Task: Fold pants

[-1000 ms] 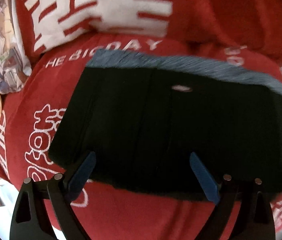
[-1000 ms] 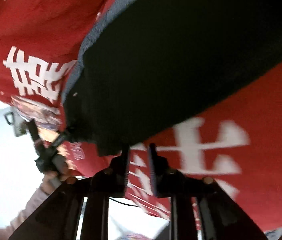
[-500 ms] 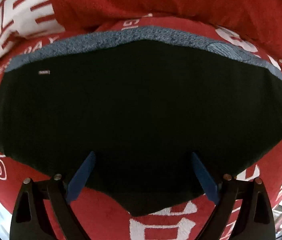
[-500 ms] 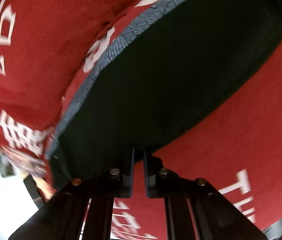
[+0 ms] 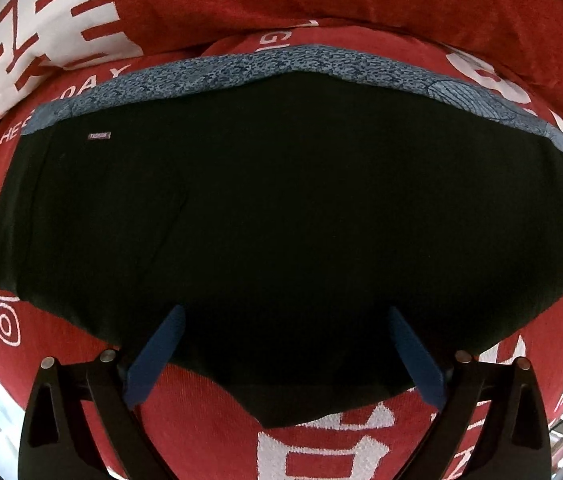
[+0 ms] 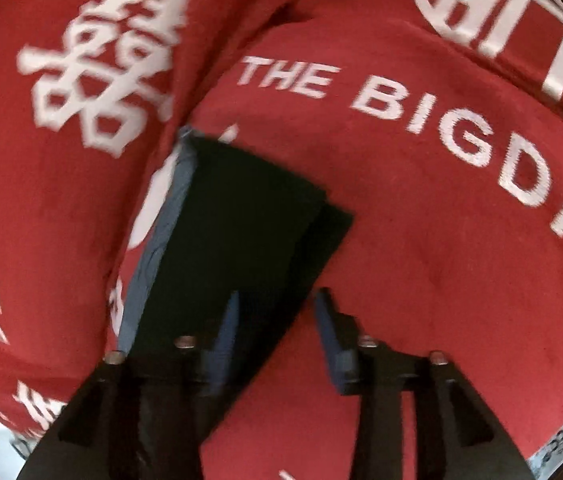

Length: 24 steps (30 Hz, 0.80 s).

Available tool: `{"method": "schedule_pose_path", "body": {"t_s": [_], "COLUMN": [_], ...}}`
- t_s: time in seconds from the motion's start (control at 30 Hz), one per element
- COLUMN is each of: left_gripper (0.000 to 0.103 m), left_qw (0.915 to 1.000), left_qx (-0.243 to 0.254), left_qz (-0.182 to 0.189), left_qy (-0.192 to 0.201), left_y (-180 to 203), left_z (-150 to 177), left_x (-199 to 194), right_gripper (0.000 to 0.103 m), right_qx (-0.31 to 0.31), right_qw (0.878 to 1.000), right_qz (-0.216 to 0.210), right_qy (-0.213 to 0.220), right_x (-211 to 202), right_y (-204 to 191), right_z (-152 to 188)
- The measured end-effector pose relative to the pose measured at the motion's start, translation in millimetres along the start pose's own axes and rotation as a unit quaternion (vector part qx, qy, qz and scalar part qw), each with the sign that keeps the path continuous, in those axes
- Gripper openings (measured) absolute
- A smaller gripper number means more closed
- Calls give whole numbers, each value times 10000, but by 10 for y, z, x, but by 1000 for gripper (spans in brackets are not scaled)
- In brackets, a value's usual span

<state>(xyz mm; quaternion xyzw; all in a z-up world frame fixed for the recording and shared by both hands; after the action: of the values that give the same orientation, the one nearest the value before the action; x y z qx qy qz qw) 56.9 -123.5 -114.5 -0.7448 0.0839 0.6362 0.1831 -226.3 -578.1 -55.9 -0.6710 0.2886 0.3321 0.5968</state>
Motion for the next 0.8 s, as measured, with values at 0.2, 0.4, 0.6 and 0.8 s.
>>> {"method": "schedule_pose_path", "body": {"t_s": [0.2,0.4,0.6,0.8], "left_gripper": [102,102,102,102], "left_qw": [9999,9999,9999,9997], "left_qx": [-84,-98,-101,-147], "left_qz": [-75,-111,-114,-172], "left_qy": [-54,-45,-34,-77], "left_y": [-17,0,-12,-10], "left_z": [35,53,53,40], "left_x": [-41,-74,-77,-68], "right_gripper": [13,12,27,45], "right_qx": [55,-691,-716,-998], "right_qw": [9996,9968,9963,9913], "right_qz": [-177,209,431,580], "right_qy": [-216,-337,-190,-632], "right_x": [-61,-59,-12,-127], "right_y": [-9,-47,-44,-156], "right_z": [-118,-105,-14,369]}}
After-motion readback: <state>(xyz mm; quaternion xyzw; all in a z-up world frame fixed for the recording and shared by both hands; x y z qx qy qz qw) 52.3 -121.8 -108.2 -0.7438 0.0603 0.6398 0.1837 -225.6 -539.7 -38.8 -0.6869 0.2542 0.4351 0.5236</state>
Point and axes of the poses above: each gripper's, at about its wrist camera, not at the fingertips, and x roughly the way its jaws point, y to its right, z to its underside, the point moved 3 cm from there along x, roughly the way its jaws point, and after that the axes turned 8 degrees about -z, right-handed, at the moved point
